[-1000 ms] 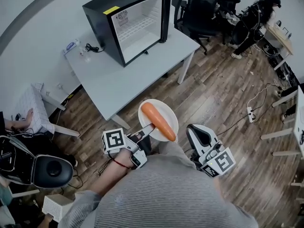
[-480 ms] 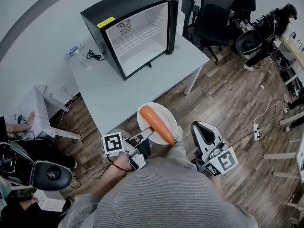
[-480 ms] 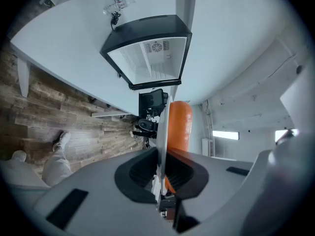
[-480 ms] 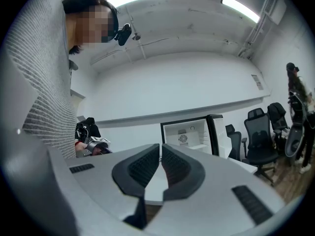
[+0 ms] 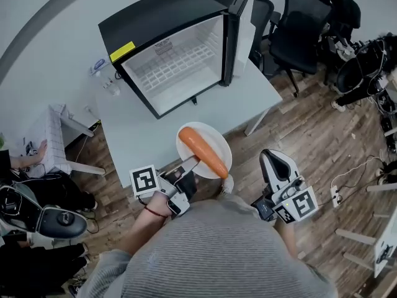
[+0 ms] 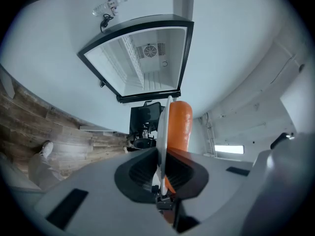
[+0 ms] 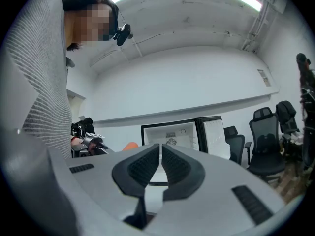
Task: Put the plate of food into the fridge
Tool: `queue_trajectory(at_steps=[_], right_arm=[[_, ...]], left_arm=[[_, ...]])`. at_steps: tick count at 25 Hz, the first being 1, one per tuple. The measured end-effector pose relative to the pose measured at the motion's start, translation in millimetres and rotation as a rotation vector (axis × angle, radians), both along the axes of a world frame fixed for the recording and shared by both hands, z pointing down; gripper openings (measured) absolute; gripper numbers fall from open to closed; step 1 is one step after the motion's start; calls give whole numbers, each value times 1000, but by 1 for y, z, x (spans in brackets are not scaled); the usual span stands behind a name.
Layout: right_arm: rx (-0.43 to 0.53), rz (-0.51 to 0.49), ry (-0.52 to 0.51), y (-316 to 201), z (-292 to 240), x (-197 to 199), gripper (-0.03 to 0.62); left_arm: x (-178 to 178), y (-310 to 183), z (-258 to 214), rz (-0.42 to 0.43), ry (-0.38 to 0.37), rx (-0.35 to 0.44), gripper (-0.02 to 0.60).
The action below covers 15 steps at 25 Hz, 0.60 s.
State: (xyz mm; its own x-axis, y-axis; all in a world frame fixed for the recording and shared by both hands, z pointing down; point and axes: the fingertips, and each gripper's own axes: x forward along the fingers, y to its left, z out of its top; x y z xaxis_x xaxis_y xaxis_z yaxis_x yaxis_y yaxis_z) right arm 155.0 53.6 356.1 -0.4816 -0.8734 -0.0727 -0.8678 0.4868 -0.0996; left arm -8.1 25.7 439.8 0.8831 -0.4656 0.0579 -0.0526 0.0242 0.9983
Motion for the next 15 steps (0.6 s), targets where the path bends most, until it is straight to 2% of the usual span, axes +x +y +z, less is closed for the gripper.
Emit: queue_trajectory(at_steps=[6, 15], right_arm=[[9, -93, 6, -52, -2, 27, 14], [-6, -196, 9, -98, 8, 46, 14]], left_arm=[[27, -41, -1, -88, -6, 0, 35], [51, -79, 1, -176, 2, -5, 35]])
